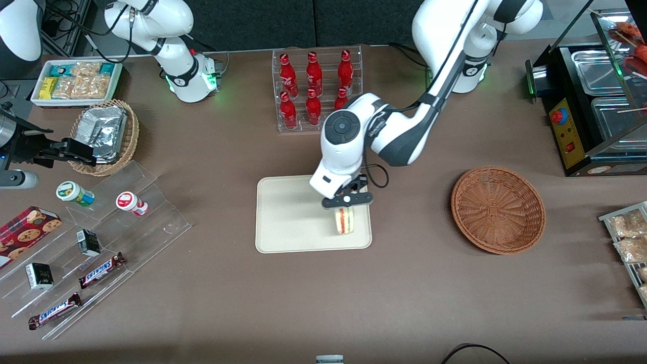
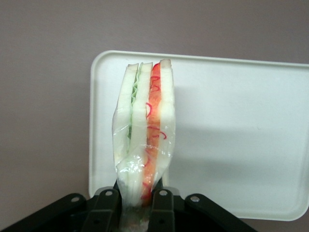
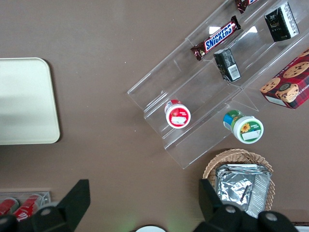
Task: Place sandwich from basket to tray
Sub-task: 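Lower the sandwich onto the tray and open the left gripper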
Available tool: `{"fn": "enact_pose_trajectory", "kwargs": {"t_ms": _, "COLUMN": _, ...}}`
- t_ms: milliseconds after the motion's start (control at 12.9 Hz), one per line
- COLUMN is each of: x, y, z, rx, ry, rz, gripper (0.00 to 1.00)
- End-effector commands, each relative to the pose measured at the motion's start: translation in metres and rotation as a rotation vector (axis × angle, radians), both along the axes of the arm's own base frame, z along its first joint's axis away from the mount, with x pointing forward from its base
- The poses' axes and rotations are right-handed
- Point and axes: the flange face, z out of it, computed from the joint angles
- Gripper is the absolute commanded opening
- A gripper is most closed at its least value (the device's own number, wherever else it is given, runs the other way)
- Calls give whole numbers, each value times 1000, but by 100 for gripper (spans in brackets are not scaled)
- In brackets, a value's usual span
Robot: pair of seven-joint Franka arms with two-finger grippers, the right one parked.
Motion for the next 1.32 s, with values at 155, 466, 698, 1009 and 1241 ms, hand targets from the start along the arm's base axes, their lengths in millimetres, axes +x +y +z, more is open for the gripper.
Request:
{"fn": "enact_pose_trajectory", "kwargs": {"t_ms": 155, "x": -17, "y": -30, "z": -41, "rx": 11, "ry": 17, "rz": -36, "gripper": 23}}
{"fn": "enact_pose_trajectory", "kwargs": {"t_ms": 466, "x": -27, "y": -41, "z": -63, "rx": 16, "ry": 23, "rz": -57, "gripper": 23}}
{"fn": "enact_pose_trajectory", "kwargs": {"t_ms": 698, "x": -28, "y": -40, "z": -75, "rx": 26, "ry": 37, "rz": -55, "gripper": 26}}
{"fn": "enact_pose_trajectory", "kwargs": {"t_ms": 1009, "x": -29, "y": -39, "z": -83, "rx": 34, "ry": 45, "rz": -61, "gripper": 98}}
{"fn": "enact_pose_trajectory", "kwargs": {"t_ms": 1241, "x": -23, "y": -41, "z": -66, "rx": 13, "ry": 24, "rz": -52, "gripper": 99}}
